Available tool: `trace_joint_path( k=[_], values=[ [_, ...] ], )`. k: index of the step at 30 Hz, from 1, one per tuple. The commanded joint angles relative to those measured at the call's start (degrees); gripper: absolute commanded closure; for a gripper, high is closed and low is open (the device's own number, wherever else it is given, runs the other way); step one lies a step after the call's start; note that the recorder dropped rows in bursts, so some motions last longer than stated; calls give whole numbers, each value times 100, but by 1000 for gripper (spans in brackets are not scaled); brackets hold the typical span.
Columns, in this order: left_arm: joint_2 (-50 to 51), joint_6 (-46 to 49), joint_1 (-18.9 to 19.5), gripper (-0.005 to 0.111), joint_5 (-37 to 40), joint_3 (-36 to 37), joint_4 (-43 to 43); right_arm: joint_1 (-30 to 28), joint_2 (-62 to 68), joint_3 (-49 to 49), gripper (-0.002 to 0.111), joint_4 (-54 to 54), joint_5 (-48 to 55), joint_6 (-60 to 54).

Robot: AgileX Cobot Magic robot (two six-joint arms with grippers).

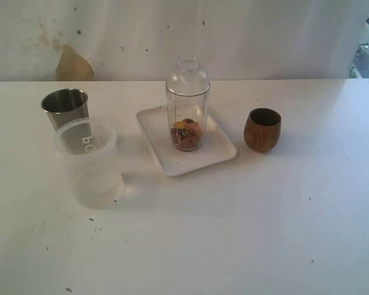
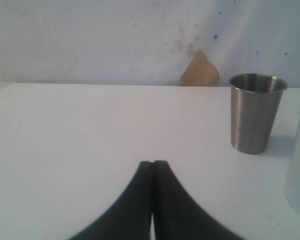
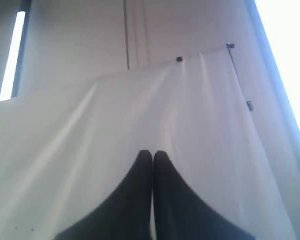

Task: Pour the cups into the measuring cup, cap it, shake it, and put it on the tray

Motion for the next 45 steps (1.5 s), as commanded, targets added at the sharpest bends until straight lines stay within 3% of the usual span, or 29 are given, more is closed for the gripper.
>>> trace_joint_path(
  k=[1, 2, 7, 10, 14, 28, 45],
  values=[
    [-26, -16, -12, 107, 0, 25, -8, -476, -31, 352, 108, 336, 55, -483],
    [-26, -16, -12, 107, 0, 25, -8, -555, -31, 352, 108, 336, 74, -695],
    [-26, -16, -12, 107, 0, 25, -8, -855, -31, 352, 108, 350, 2830, -2439],
    [-26, -16, -12, 107, 0, 25, -8, -1002, -31, 352, 108, 315, 4489, -2348],
    [-26, -16, -12, 107, 0, 25, -8, -1002, -31, 352, 108, 199, 5289, -1329],
    [-26, -16, -12, 107, 0, 25, -8, -1002, -31, 352, 108, 108, 5652, -695],
    [-26, -16, -22, 107, 0, 25, -8, -1002, -31, 352, 108, 108, 5652, -678]
  ],
)
